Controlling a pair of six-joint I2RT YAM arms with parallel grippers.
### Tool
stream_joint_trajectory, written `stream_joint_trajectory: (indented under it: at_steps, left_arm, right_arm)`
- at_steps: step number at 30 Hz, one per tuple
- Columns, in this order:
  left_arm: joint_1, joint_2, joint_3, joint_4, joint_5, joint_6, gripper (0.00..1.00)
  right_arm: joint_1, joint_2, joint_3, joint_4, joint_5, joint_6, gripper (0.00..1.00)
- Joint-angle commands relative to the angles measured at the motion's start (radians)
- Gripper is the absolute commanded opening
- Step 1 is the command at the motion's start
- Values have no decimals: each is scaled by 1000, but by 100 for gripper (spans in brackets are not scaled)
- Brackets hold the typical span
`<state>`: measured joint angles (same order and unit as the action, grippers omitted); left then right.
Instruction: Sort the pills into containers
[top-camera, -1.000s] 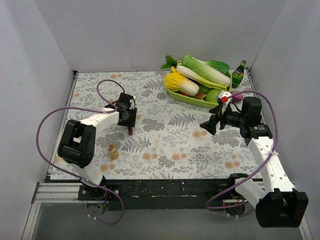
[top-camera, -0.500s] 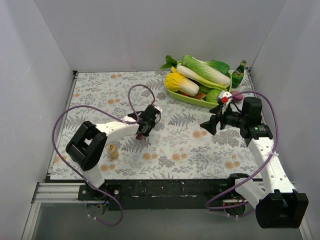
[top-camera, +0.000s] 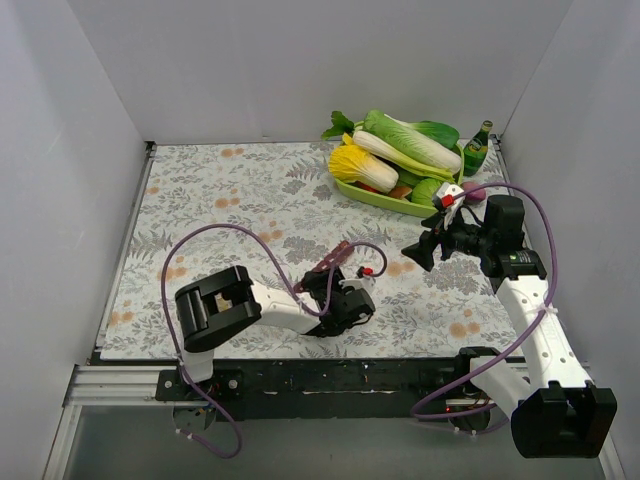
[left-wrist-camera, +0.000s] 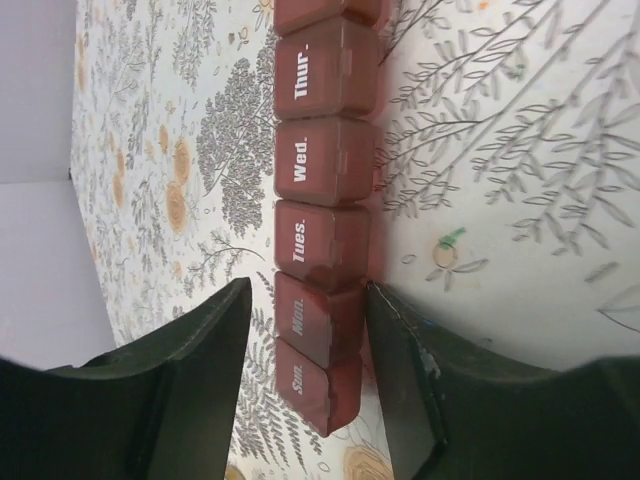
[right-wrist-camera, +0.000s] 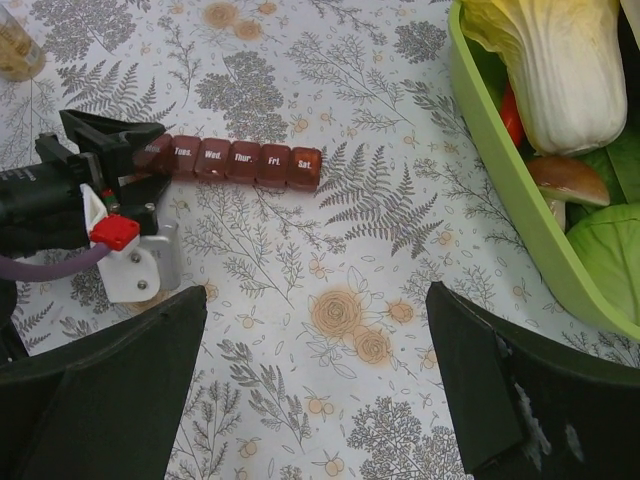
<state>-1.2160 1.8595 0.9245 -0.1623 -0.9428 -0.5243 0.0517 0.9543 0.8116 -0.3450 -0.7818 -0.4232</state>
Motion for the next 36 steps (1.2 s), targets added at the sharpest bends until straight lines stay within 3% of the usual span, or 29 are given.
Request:
stream_joint_trajectory:
  at_steps: [1, 3, 6, 8, 10, 12, 14, 16, 18, 21, 29, 36]
  left_arm:
    - [-66, -14, -4, -37, 83, -149, 52]
    - [-79, -57, 5, -100, 125, -227, 55]
    - [-88, -141, 19, -172, 231, -310, 71]
    - [-86, -213, 8, -189, 309, -333, 90]
    - [-62, -345, -7, -190, 364, -358, 98]
    - [8, -435, -36, -184, 597, -384, 98]
    - [168, -540, -82, -157, 855, -396, 98]
    - [284, -578, -110, -137, 964, -399, 98]
    - [320, -563, -113, -143, 1033, -384, 98]
    - [332, -467, -89, -175, 1030, -350, 97]
    - [332, -327, -59, -137, 955, -319, 84]
    - [332, -279, -30, -126, 885, -292, 83]
  right_arm:
    - [-6, -20, 43, -3, 9, -14, 98]
    - [-6, -19, 46, -3, 7, -15, 98]
    - [-6, -11, 55, -12, 6, -17, 98]
    - [-6, -3, 61, -23, 6, -35, 98]
    - [-6, 17, 76, -61, -13, -90, 98]
    - [-3, 34, 86, -97, -36, -138, 98]
    - [2, 66, 90, -150, -53, -227, 97]
    - [8, 90, 78, -179, -76, -290, 95]
    - [19, 104, 63, -198, -106, -362, 92]
    - [28, 112, 31, -224, -164, -462, 92]
    - [45, 78, 0, -207, -151, -460, 92]
    - [43, 72, -19, -190, -165, -439, 92]
